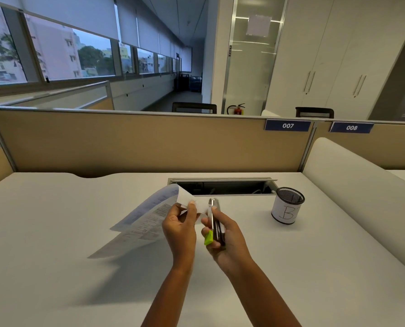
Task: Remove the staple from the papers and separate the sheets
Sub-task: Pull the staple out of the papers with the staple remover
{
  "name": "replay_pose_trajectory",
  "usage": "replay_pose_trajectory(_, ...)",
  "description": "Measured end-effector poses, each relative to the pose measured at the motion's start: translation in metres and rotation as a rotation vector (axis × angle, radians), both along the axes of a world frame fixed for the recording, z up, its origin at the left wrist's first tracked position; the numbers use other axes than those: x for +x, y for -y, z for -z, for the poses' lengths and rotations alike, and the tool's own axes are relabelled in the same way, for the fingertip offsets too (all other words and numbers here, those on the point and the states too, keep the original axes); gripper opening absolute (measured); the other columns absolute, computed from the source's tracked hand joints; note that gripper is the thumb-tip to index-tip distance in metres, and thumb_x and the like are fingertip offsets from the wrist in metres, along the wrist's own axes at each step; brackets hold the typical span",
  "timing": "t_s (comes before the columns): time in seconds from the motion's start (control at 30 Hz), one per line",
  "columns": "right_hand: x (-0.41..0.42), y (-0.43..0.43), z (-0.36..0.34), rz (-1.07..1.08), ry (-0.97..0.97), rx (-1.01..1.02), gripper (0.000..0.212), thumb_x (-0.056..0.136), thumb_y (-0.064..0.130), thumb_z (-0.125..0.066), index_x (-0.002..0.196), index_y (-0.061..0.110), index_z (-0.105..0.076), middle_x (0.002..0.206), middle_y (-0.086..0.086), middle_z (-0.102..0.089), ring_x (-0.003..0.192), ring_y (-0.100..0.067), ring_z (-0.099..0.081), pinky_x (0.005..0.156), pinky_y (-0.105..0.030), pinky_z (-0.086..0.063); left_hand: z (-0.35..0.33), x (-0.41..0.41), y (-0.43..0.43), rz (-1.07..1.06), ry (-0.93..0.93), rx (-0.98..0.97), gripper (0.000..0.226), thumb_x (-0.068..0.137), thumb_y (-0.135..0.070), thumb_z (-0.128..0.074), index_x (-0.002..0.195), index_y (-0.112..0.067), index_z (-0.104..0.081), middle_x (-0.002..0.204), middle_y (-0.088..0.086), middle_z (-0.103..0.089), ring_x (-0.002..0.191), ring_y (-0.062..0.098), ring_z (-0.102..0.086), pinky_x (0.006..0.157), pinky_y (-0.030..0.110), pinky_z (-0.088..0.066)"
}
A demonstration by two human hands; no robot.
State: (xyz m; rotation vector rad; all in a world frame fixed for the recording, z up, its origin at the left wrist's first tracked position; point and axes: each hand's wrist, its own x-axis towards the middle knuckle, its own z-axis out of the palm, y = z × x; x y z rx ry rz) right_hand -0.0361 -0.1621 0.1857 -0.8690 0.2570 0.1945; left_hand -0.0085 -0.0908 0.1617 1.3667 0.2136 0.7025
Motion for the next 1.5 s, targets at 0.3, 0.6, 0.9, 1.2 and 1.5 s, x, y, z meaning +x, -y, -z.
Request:
replay_pose_trajectory(0.3, 0.004, 0.012, 0.0, 0.421, 0.584, -1.356, 0.04, 0.072, 0.018, -0.075, 0.106, 0.011, -0.053, 0.103, -0.001, -0.049, 0.074, -0.005, -0.05, 0.05, -0.001, -0.042, -0.03, -0.006, 0.006, 0.097, -0.065, -0.063, 0.01, 0.083, -0.019, -0.059, 0.073, -0.021, -0.056, 0.074, 0.0, -0.06, 0.071, 0.014, -0.062, 0.065, 0.022, -0.052)
replay_pose_trajectory(0.6, 0.011, 0.022, -0.031, 0.562, 0.739, -1.393, 0.025, 0.079, 0.017, -0.068, 0.102, 0.009, -0.061, 0.079, -0.007, -0.072, 0.065, -0.019, -0.062, 0.051, -0.008, -0.036, -0.053, -0.015, 0.004, 0.234, -0.007, 0.011, 0.013, 0.081, -0.032, -0.059, 0.073, -0.022, -0.057, 0.083, 0.006, -0.068, 0.078, 0.019, -0.067, 0.064, 0.02, -0.057)
replay_pose_trajectory(0.9, 0.018, 0.051, -0.073, 0.35, 0.931, -1.423, 0.028, 0.076, 0.013, -0.071, 0.101, 0.007, -0.06, 0.077, 0.004, -0.061, 0.059, -0.012, -0.056, 0.056, -0.024, -0.05, -0.078, -0.011, -0.029, 0.264, 0.112, 0.491, 0.032, 0.071, -0.03, -0.069, 0.099, -0.02, -0.057, 0.092, -0.006, -0.06, 0.086, 0.016, -0.058, 0.069, 0.022, -0.053)
replay_pose_trajectory(1.2, 0.024, 0.04, -0.074, 0.336, 0.941, -1.426, 0.037, 0.079, 0.023, -0.068, 0.11, 0.007, -0.057, 0.099, 0.003, -0.048, 0.078, -0.015, -0.056, 0.062, -0.016, -0.05, -0.076, -0.009, -0.022, 0.37, 0.006, 0.183, 0.013, 0.077, -0.027, -0.064, 0.069, -0.019, -0.058, 0.069, 0.0, -0.065, 0.058, 0.014, -0.064, 0.042, 0.012, -0.049)
replay_pose_trajectory(1.5, 0.012, 0.023, -0.032, 0.176, 0.817, -1.415, 0.033, 0.085, 0.029, -0.06, 0.116, 0.023, -0.051, 0.11, 0.001, -0.059, 0.088, -0.015, -0.063, 0.065, -0.038, -0.06, -0.058, -0.005, -0.028, 0.279, -0.084, 0.07, 0.01, 0.083, -0.03, -0.057, 0.077, -0.022, -0.059, 0.074, 0.0, -0.064, 0.065, 0.018, -0.062, 0.051, 0.019, -0.052)
